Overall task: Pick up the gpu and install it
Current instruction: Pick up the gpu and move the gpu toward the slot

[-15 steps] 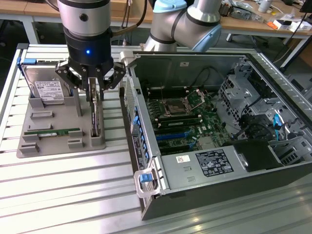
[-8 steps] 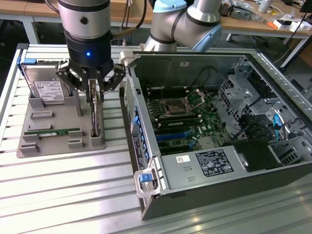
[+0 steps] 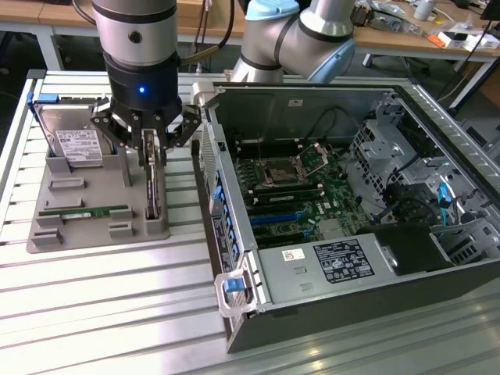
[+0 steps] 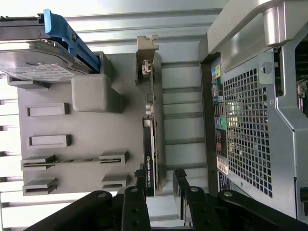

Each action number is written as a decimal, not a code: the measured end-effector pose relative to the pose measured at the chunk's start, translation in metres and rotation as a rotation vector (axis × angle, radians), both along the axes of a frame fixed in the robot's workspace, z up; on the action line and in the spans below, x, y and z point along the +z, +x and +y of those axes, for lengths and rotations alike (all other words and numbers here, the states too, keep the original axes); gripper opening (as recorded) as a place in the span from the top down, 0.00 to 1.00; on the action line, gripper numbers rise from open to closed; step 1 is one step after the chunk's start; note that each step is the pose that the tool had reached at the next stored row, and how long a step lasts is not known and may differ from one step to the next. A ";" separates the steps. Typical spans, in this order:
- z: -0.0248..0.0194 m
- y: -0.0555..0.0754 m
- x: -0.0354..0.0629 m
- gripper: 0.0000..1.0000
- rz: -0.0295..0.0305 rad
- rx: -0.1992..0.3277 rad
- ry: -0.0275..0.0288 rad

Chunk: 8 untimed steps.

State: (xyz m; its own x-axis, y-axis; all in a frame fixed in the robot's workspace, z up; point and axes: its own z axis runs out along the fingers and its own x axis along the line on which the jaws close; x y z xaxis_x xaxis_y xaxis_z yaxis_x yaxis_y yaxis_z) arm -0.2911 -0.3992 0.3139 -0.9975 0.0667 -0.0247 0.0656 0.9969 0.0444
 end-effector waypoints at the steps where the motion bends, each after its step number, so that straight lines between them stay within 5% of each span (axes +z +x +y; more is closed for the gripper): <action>1: 0.0000 0.000 -0.0004 0.64 0.0000 0.000 0.0000; 8: 0.0000 0.000 -0.0035 0.64 -0.0001 0.000 0.0000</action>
